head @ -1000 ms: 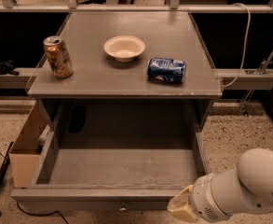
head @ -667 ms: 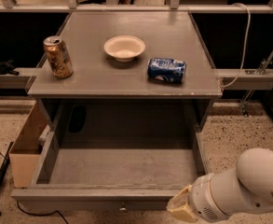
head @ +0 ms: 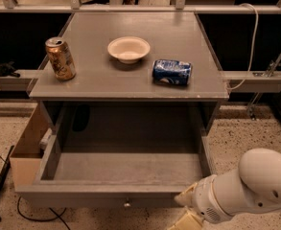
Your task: Close top drawer
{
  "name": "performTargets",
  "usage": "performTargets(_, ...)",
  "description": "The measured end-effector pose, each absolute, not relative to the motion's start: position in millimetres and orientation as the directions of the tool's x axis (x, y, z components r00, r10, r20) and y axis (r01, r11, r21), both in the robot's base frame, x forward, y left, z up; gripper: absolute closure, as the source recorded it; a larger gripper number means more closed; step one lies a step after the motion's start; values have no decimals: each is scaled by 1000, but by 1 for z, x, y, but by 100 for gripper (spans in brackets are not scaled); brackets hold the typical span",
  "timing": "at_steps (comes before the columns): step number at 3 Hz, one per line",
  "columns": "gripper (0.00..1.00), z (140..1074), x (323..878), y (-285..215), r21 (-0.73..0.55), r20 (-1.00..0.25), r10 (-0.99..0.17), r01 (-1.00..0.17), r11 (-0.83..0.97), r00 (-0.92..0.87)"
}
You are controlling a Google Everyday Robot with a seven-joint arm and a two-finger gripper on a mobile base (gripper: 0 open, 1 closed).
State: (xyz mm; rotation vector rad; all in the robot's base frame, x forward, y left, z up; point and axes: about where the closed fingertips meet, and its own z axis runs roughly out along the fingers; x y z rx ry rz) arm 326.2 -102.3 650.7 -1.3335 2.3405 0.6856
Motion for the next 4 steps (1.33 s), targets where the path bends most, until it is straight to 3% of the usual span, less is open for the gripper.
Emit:
performTargets(1, 0, 651, 326, -102, 232, -527, -694, -869, 437, -490)
performTargets(2, 19, 659, 379, -101, 197, -538, -691, -869, 453, -482)
performTargets(3, 50, 663, 415, -101, 176, -541, -691, -868, 464, -479)
performTargets(4, 73, 683, 486, -98, 117, -569, -684, -868, 483, -457)
